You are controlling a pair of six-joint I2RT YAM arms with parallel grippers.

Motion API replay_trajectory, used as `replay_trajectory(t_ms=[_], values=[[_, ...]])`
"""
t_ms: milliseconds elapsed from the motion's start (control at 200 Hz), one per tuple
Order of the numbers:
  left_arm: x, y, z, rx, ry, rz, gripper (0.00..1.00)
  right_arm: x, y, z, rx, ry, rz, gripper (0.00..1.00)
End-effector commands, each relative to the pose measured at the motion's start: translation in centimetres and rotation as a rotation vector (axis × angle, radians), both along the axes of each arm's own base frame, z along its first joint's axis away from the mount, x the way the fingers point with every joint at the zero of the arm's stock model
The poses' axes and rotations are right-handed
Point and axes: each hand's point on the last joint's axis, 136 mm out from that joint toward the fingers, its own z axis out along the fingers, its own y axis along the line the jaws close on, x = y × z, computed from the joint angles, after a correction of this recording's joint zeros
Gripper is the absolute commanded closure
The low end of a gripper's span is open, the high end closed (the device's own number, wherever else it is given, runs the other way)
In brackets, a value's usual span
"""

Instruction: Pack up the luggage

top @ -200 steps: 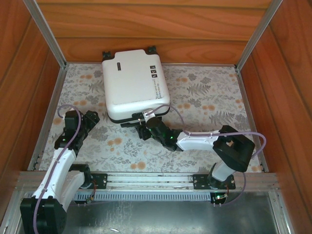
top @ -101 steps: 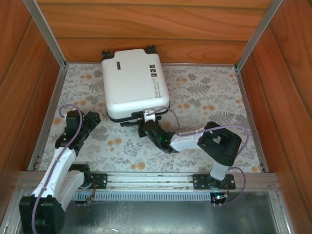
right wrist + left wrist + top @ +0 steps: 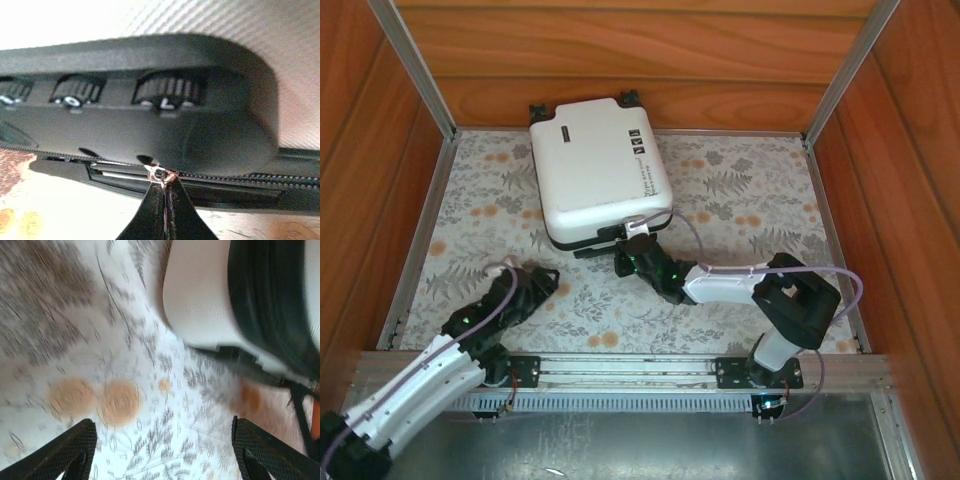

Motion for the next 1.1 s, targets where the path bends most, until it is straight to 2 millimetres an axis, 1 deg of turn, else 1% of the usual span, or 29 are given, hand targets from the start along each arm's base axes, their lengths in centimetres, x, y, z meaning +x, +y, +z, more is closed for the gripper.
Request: replay_trajectory(t_ms=[0,40,95,170,275,345,415,425,450,520,590,645,715,810,870,920,985,1055,1095], values=[[0.2,-1.0,0.6,-0.167,-0.098,0.167,0.24,-0.6,0.3,1.2,0.029,0.032,0.071,1.00],[0.0,-1.7,0.6,-0.233,-0.148,0.192,0.24,-0.7,0.4,1.2,0.031,0.037,0.086,1.00],[-0.3,-1.9,0.3,-0.290,-0.178,0.240,0.24,-0.7,0.8,1.4,0.039,0.042,0.109,1.00],[-0.2,-2.0,0.9,-0.246,-0.205,0.260,0.19,-0.9,1.6,1.9,0.060,0.057,0.158,1.00],[0.7,-3.2,2.4,-0.164,-0.226,0.270,0.11,-1.3,2.7,2.4,0.061,0.098,0.218,1.00],[1.3,-3.9,2.3,-0.140,-0.217,0.299,0.07,-1.5,3.0,2.8,0.060,0.114,0.236,1.00],[2.0,-4.6,1.9,-0.181,-0.216,0.336,0.06,-1.8,3.1,3.3,0.066,0.119,0.253,1.00],[2.5,-4.3,1.8,-0.185,-0.214,0.360,0.06,-1.8,3.1,3.4,0.066,0.121,0.253,1.00],[3.0,-4.2,1.6,-0.192,-0.207,0.382,0.06,-2.0,3.1,3.5,0.063,0.128,0.260,1.00],[4.8,-5.0,1.9,-0.186,-0.197,0.369,0.06,-2.3,3.0,3.6,0.039,0.145,0.280,1.00],[7.0,-7.9,2.5,-0.181,-0.130,0.250,0.04,-2.6,2.8,3.6,0.016,0.159,0.290,1.00],[8.2,-9.7,2.2,-0.202,-0.067,0.197,0.05,-2.7,2.5,3.6,0.000,0.163,0.290,1.00],[9.3,-11.2,2.0,-0.277,-0.059,0.200,0.06,-2.7,2.1,3.9,0.000,0.158,0.284,1.00],[10.0,-12.7,1.1,-0.351,-0.036,0.209,0.10,-2.6,1.5,4.5,0.005,0.151,0.263,1.00],[10.0,-13.5,0.5,-0.371,-0.008,0.200,0.14,-2.5,1.2,4.8,0.012,0.150,0.259,1.00],[9.9,-13.8,-0.4,-0.388,0.026,0.212,0.18,-2.4,0.9,5.0,0.017,0.152,0.258,1.00],[9.4,-13.4,-1.8,-0.410,0.061,0.255,0.23,-2.2,0.6,5.3,0.025,0.152,0.252,1.00],[9.4,-12.8,-2.6,-0.424,0.063,0.297,0.24,-2.0,0.5,5.5,0.044,0.155,0.254,1.00],[9.8,-12.7,-2.9,-0.435,0.062,0.313,0.25,-1.9,0.6,5.6,0.053,0.158,0.258,1.00]])
